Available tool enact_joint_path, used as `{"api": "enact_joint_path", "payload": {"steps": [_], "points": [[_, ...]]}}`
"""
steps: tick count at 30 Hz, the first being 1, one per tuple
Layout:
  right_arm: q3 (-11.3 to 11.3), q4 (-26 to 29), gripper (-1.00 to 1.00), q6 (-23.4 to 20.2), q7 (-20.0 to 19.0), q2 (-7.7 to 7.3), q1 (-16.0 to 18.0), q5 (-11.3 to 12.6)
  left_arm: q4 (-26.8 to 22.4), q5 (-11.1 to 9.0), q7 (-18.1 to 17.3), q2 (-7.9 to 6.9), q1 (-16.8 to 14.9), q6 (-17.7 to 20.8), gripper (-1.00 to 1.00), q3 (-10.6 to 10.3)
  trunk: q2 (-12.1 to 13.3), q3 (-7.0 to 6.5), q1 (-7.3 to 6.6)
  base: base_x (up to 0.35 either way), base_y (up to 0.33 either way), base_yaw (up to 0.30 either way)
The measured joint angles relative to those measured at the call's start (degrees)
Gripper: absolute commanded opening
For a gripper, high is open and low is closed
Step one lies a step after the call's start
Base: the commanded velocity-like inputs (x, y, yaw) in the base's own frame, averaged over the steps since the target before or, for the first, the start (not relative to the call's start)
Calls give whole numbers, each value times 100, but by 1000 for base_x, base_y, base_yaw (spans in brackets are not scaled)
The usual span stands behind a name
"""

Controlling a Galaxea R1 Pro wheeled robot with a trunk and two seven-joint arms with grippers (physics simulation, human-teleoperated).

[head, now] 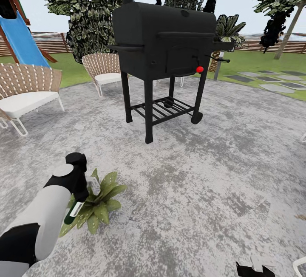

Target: Pick up the pesticide atomizer in the garden and spray insectifuge to fully cover both potted plants in the garden.

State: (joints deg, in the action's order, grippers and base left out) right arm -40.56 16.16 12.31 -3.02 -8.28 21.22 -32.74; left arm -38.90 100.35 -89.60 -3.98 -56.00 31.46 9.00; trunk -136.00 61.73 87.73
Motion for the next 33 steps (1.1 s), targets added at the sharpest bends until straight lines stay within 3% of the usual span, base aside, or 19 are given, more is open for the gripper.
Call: {"api": "enact_joint_path", "payload": {"steps": [6,13,24,28,31,33], "points": [[0,4,100,0,1,4,0,0,-1,-1,0,0,4,-5,-100,7,0,0,0,0,0,33],[0,6,100,-1,7,18,0,1,-1,-14,2,-1,-19,1,-100,-14,0,0,0,-5,-119,249],[0,6,100,-1,0,9,0,0,-2,-16,2,-76,-12,18,-100,3,0,0,3,-239,-194,16],[0,5,100,0,0,9,0,0,28,-90,0,-316,15,-6,-100,312,0,0,2,-197,-42,0],[0,4,100,0,0,9,0,0,23,-328,0,-414,64,-96,-100,586,0,0,1,-45,-6,0],[0,4,100,0,0,9,0,0,-4,-498,-1,-421,322,-270,-100,666,0,1,1,-6,-1,0]]}}
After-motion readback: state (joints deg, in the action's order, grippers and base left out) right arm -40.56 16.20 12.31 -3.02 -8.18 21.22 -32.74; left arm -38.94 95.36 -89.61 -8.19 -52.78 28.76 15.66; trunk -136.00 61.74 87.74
